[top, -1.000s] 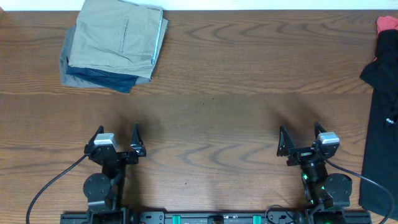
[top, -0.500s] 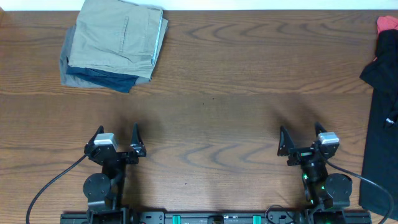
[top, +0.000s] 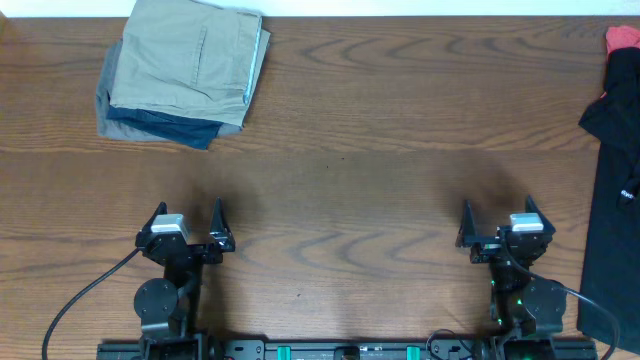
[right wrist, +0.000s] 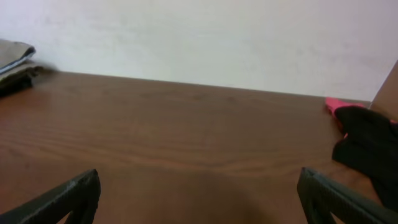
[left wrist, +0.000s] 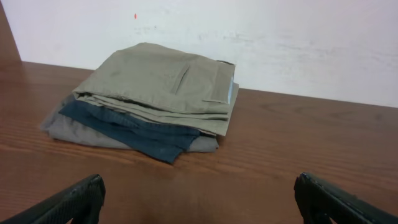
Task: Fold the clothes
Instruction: 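Reach the right gripper to the black shirt pile at right edge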
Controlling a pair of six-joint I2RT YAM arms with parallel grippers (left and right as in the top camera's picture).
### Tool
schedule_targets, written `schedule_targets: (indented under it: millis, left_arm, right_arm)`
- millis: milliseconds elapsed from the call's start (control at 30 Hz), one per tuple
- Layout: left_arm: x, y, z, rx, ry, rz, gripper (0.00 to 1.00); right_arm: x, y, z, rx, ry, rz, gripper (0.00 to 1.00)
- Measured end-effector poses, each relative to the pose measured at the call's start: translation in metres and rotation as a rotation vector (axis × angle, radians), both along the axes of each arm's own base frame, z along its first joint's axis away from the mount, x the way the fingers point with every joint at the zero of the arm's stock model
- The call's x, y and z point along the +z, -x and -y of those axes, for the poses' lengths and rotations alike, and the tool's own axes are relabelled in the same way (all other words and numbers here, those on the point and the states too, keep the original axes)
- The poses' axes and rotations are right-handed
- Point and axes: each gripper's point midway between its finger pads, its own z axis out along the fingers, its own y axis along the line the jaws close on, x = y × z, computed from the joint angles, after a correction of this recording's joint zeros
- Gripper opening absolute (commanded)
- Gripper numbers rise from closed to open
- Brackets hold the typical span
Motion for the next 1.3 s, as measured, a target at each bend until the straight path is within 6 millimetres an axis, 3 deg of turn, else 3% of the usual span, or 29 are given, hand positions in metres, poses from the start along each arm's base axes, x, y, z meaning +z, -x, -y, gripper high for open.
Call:
schedule_targets:
  millis: [133, 300, 400, 467, 600, 733, 933, 1033, 1300]
  left_arm:
    - [0.000, 0.000, 0.000, 0.000, 0.000, 0.000, 0.98]
    - [0.000, 0.000, 0.000, 0.000, 0.000, 0.000, 0.98]
    - [0.000, 0.000, 0.000, 0.000, 0.000, 0.000, 0.98]
    - [0.000, 0.000, 0.000, 0.000, 0.000, 0.000, 0.98]
    - [0.000, 0.000, 0.000, 0.000, 0.000, 0.000, 0.98]
    - [0.000, 0.000, 0.000, 0.000, 0.000, -0.001, 0.98]
    - [0.000, 0.000, 0.000, 0.000, 0.000, -0.001, 0.98]
    - [0.000, 0.000, 0.000, 0.000, 0.000, -0.001, 0.98]
    - [0.000, 0.000, 0.000, 0.000, 0.000, -0.001, 0.98]
  right_arm:
    - [0.015, 0.001, -0.016, 0.089, -0.100, 0.053, 0.99]
    - [0.000, 0.016, -0.068, 0.387, -0.376, -0.088, 0.99]
    - [0.008, 0.025, -0.086, 0.501, -0.497, -0.113, 0.99]
    - [0.035, 0.030, -0.091, 0.566, -0.559, -0.034, 0.99]
    - [0.120, 0.060, -0.095, 0.719, -0.556, 0.298, 0.99]
    - [0.150, 0.069, -0.089, 0.711, -0.559, 0.372, 0.99]
    - [0.191, 0.057, -0.082, 0.578, -0.407, 0.288, 0.99]
    - [0.206, 0.035, -0.067, 0.439, -0.342, 0.196, 0.99]
    - [0.226, -0.057, 0.020, -0.117, -0.148, -0.071, 0.99]
